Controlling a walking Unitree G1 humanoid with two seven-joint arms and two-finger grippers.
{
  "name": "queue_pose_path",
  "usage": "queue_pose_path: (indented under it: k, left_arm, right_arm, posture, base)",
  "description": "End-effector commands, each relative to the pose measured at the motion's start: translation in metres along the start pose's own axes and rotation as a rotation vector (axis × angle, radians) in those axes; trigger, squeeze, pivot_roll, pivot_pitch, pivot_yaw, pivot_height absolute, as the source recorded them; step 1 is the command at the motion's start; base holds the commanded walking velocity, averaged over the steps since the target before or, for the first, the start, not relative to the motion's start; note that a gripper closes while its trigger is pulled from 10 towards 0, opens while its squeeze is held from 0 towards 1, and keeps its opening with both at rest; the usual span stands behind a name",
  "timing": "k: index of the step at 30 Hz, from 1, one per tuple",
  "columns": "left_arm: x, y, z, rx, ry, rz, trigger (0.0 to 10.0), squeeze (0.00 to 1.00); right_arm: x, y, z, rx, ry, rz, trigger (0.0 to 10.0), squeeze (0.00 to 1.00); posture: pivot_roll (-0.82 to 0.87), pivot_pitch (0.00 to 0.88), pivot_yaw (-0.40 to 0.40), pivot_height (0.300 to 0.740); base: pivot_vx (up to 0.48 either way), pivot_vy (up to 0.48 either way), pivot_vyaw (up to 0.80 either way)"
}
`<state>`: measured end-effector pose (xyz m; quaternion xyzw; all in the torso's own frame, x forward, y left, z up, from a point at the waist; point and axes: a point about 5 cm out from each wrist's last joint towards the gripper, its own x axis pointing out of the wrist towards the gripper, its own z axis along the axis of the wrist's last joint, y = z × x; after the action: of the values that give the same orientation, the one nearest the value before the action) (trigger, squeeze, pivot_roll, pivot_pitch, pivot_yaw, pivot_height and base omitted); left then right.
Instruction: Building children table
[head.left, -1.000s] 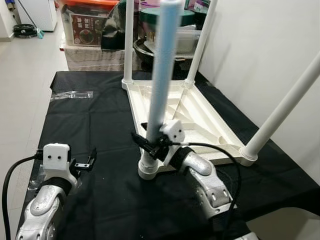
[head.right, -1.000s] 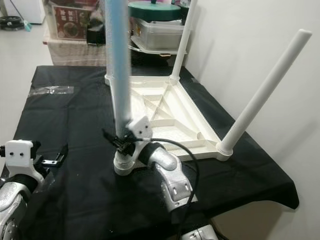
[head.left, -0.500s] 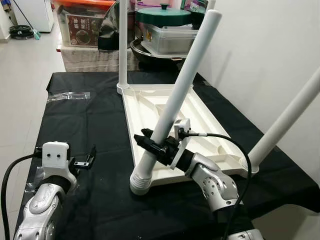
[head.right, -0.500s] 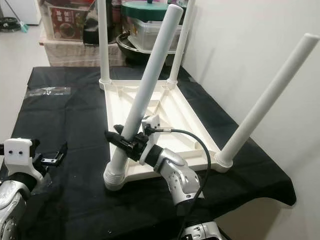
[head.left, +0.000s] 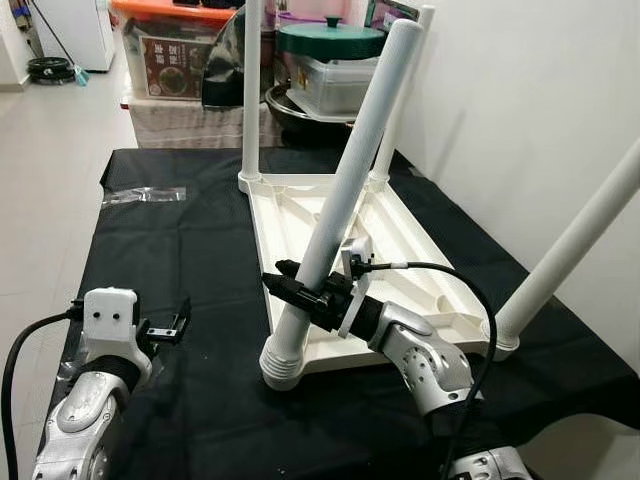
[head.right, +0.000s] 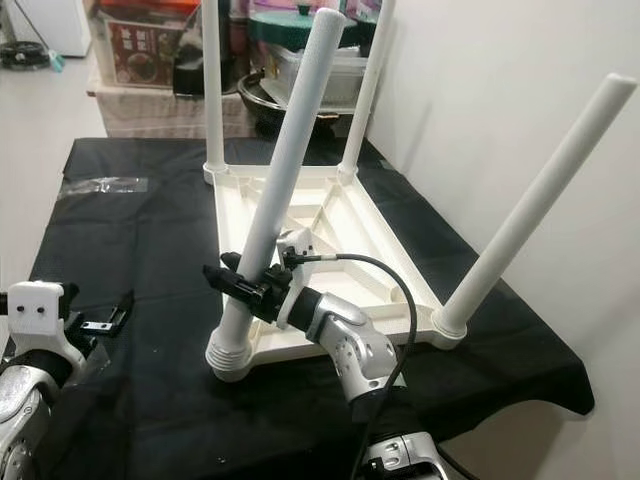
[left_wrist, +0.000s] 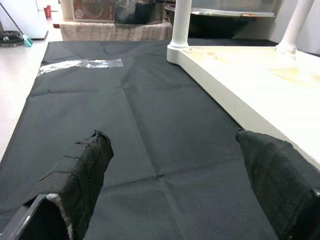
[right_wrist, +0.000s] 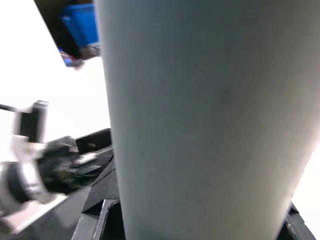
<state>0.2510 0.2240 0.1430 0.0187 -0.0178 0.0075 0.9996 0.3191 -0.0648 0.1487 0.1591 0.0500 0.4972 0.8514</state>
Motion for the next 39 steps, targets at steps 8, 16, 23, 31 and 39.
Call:
queue_pose_path:
  k: [8,16,23,31,39]
  left_arm:
    - [0.001,-0.003,-0.002,0.0,0.001,-0.01,10.0,0.0]
    - [-0.001,-0.003,-0.004,-0.001,0.005,-0.006,10.0,0.0]
    - [-0.001,-0.002,-0.004,-0.002,0.008,-0.005,10.0,0.0]
    - [0.0,-0.002,-0.004,-0.004,0.009,-0.01,10.0,0.0]
    - [0.0,-0.002,-0.005,-0.007,0.009,-0.009,10.0,0.0]
  right_arm:
    - [-0.025,-0.039,-0.056,0.106,0.256,-0.356,10.0,0.0]
    - [-0.022,-0.04,-0.045,-0.007,0.216,-0.396,10.0,0.0]
    - [-0.011,-0.016,-0.04,-0.215,0.2,-0.268,10.0,0.0]
    - [-0.009,-0.006,-0.044,-0.313,0.207,-0.218,10.0,0.0]
    - [-0.012,-0.008,-0.047,-0.268,0.2,-0.226,10.0,0.0]
  posture:
    - [0.1,0.0,-0.112,0.74]
    - [0.1,0.0,-0.113,0.74]
    - [0.09,0.0,-0.109,0.74]
    - [0.09,0.0,-0.104,0.74]
    - [0.09,0.0,-0.106,0.74]
  base:
    - [0.0,0.0,0.0]
    - [0.0,0.0,0.0]
    - [0.0,0.0,0.0]
    - [0.0,0.0,0.0]
    - [0.0,0.0,0.0]
